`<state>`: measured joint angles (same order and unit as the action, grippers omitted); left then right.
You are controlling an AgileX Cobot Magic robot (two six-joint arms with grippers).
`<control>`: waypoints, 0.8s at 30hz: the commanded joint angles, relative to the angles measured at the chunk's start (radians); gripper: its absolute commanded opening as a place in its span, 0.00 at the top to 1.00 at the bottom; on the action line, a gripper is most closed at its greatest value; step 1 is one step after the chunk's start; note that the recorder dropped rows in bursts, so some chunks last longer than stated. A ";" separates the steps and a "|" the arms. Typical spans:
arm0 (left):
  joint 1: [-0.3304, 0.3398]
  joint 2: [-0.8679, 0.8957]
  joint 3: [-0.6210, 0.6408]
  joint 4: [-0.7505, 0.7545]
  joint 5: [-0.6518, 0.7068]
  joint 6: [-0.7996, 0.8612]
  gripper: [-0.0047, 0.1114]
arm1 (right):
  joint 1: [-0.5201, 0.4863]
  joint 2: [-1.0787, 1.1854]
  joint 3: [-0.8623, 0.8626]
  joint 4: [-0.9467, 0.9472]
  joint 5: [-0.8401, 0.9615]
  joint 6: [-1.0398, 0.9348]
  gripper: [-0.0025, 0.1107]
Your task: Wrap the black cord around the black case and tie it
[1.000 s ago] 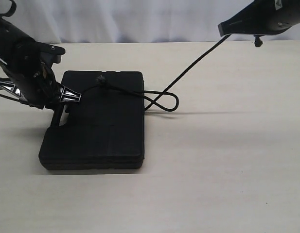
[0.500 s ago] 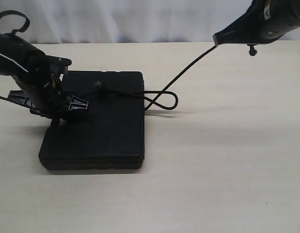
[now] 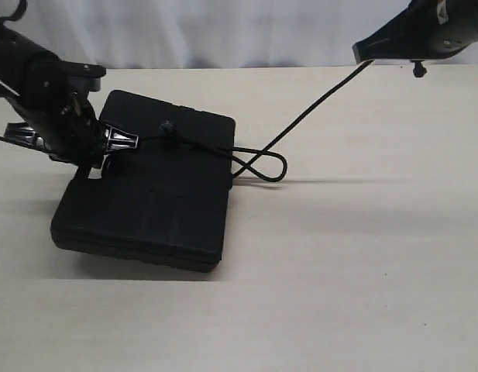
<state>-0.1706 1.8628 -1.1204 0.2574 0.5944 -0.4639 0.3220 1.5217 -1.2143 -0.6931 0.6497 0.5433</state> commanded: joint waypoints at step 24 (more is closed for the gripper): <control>0.494 -0.097 -0.010 -0.819 0.163 0.750 0.96 | -0.611 -0.050 0.419 -0.311 -0.369 0.687 0.94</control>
<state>0.2804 1.7857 -1.1204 -0.5538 0.8118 0.2952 -0.2451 1.4634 -0.7990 -0.9877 0.2517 1.2060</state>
